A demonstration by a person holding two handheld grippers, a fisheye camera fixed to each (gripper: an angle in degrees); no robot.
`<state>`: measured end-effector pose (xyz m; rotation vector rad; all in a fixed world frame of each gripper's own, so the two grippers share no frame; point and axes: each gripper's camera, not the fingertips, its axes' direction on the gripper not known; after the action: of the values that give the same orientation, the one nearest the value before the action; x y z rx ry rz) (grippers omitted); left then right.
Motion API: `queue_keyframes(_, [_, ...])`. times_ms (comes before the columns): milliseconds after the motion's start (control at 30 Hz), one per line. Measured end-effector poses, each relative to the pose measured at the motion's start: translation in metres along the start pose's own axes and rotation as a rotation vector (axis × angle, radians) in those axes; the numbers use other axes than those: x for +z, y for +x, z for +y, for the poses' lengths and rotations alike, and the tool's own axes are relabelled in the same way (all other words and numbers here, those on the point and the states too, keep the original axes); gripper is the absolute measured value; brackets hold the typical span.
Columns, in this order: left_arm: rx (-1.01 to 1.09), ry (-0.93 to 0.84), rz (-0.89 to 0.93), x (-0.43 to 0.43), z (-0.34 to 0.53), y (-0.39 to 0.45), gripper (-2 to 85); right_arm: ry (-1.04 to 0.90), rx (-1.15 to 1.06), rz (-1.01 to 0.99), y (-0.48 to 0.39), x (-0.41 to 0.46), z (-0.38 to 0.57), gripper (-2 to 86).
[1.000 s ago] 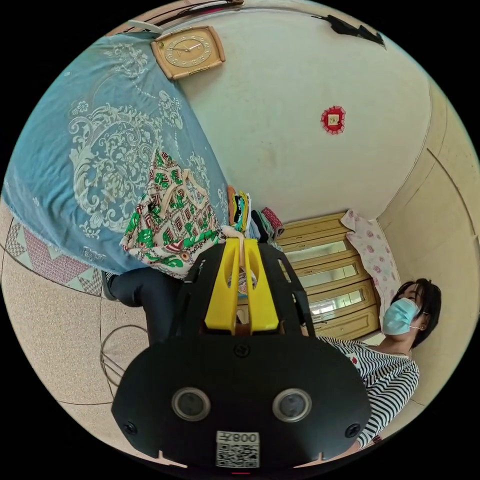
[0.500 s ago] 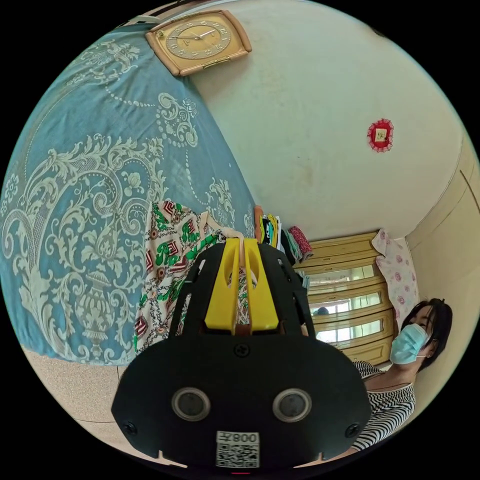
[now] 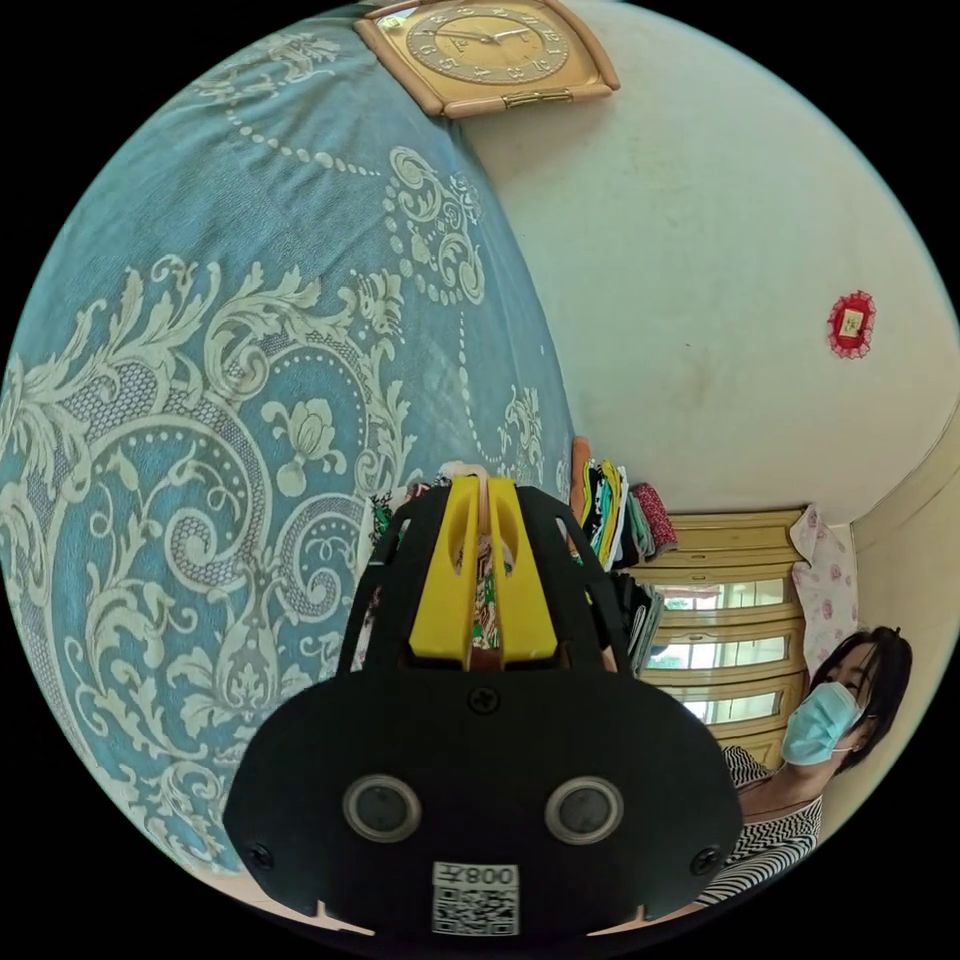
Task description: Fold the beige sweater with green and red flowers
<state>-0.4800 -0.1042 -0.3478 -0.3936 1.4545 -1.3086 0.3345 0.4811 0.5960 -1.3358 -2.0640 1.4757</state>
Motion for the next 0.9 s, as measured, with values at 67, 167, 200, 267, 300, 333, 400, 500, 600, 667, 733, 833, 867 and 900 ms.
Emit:
queue_keyframes(67, [-0.001, 0.001, -0.006, 0.011, -0.012, 0.000, 1.7, -0.003, 0.010, -0.003, 0.000, 0.005, -0.019, 0.2])
queue_keyframes(167, [-0.011, 0.001, -0.017, 0.028, -0.027, -0.002, 1.9, -0.001, 0.022, -0.012, -0.001, 0.011, -0.040, 0.2])
queue_keyframes(200, [-0.014, 0.002, -0.027, 0.034, -0.032, -0.002, 2.2, -0.001, 0.025, -0.016, -0.001, 0.013, -0.043, 0.2])
queue_keyframes(267, [-0.019, 0.008, -0.035, 0.043, -0.037, -0.002, 2.6, -0.006, 0.031, -0.033, -0.004, 0.020, -0.057, 0.3])
queue_keyframes(300, [-0.013, 0.020, -0.030, 0.047, -0.040, -0.001, 3.0, -0.007, 0.034, -0.038, -0.004, 0.021, -0.059, 0.4])
queue_keyframes(333, [-0.009, 0.025, -0.025, 0.050, -0.042, 0.000, 3.3, 0.001, 0.038, -0.048, -0.006, 0.023, -0.064, 0.4])
queue_keyframes(400, [0.002, 0.046, -0.017, 0.058, -0.046, 0.003, 4.5, 0.021, 0.036, -0.075, -0.009, 0.025, -0.069, 0.5])
queue_keyframes(500, [0.014, 0.088, 0.034, 0.066, -0.048, 0.009, 6.5, 0.067, 0.019, -0.095, -0.019, 0.024, -0.073, 0.9])
queue_keyframes(600, [0.036, 0.138, 0.044, 0.072, -0.044, 0.018, 7.3, 0.141, 0.003, -0.081, -0.030, 0.021, -0.072, 1.6])
queue_keyframes(667, [0.069, 0.163, 0.005, 0.077, -0.038, 0.029, 7.5, 0.192, 0.001, -0.095, -0.038, 0.019, -0.070, 2.4])
queue_keyframes(733, [0.123, 0.184, -0.061, 0.084, -0.029, 0.045, 7.7, 0.242, -0.034, -0.084, -0.050, 0.021, -0.064, 2.9])
queue_keyframes(833, [0.280, 0.053, -0.192, 0.124, -0.015, 0.080, 7.8, 0.194, -0.133, 0.021, -0.086, 0.052, -0.059, 3.9])
queue_keyframes(867, [0.353, -0.009, -0.267, 0.146, -0.009, 0.095, 7.8, 0.145, -0.175, 0.105, -0.102, 0.072, -0.059, 4.3])
queue_keyframes(900, [0.417, -0.052, -0.330, 0.167, -0.003, 0.109, 7.8, 0.124, -0.196, 0.150, -0.110, 0.083, -0.060, 4.6])
